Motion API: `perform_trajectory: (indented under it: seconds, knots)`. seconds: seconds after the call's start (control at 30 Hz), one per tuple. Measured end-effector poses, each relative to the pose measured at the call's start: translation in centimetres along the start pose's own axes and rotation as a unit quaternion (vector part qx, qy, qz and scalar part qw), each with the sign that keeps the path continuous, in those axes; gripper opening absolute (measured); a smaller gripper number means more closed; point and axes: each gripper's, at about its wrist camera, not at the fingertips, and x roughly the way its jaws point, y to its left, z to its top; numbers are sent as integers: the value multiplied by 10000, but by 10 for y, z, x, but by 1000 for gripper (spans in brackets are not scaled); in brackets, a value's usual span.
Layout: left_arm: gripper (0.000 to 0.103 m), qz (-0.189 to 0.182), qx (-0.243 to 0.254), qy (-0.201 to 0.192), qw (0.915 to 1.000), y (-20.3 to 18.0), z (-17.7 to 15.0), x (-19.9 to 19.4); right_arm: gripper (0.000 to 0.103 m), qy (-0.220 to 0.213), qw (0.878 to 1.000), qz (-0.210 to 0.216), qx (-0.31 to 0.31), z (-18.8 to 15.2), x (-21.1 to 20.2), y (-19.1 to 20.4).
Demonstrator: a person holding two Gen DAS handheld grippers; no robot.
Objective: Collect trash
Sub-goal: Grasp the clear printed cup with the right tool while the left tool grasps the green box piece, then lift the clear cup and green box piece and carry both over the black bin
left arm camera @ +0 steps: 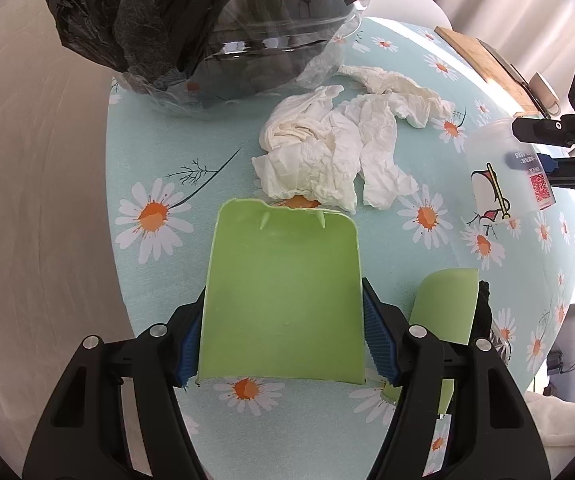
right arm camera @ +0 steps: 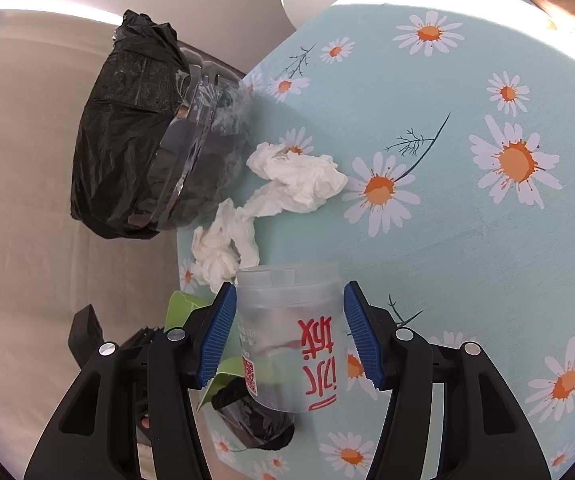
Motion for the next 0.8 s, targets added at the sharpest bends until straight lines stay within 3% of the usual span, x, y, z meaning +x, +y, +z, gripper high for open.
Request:
perform_trajectory:
  seconds: [0.37, 0.8]
  knots:
    - [67, 597, -607, -243, 9961, 3, -38, -55, 52, 63, 9976, -29, -692, 8, -18, -1]
    - [67, 1064, -1178, -544, 9858, -41, -72, -103, 52, -2, 9843, 187, -1754, 7, -57, 13]
